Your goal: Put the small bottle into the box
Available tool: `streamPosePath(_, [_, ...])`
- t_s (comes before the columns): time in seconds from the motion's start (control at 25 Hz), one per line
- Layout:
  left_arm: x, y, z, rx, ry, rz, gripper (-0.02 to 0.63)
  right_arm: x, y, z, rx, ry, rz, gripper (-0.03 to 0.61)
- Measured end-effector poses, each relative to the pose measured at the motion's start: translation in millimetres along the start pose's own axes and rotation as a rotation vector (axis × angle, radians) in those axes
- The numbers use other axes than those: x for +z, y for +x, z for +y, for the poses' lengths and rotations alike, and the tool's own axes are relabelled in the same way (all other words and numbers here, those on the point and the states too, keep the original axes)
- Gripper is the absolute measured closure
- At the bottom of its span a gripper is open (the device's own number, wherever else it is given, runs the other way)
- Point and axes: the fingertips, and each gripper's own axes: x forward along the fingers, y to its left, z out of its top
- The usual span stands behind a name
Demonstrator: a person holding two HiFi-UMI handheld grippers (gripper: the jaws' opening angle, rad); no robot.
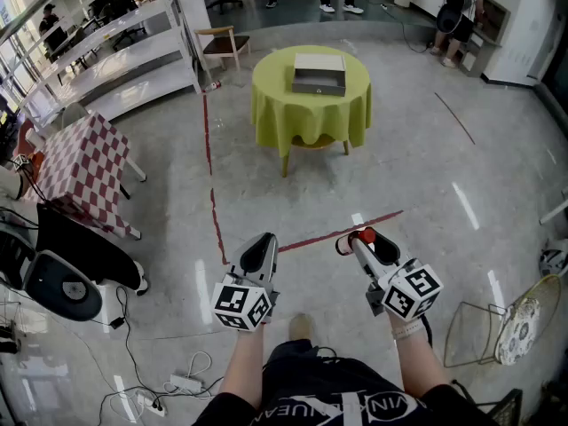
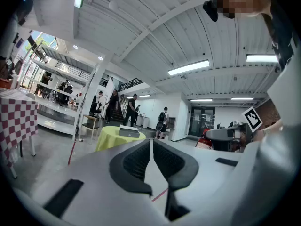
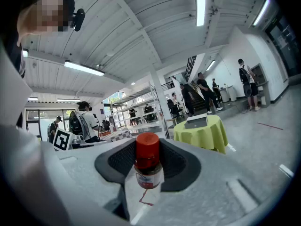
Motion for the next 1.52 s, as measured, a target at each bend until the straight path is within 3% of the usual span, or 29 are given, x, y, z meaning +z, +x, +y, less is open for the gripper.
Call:
streamPosePath(0.4, [5,46,38,-0.053,0.010,0.040,0.586,8,54,-28,-0.054,0.022,-0.025,0.430])
streamPosePath(0.76, [17,73,60,-0.046,-0.003,0.036,0.586,26,71,-58,-0.089,0.047,-0.052,0.430])
streamPosePath(1.52, [45,190,109,0.006,0.006,0.024,0.586,76,175,-144,-0.035,-0.003,-0.035,0.430])
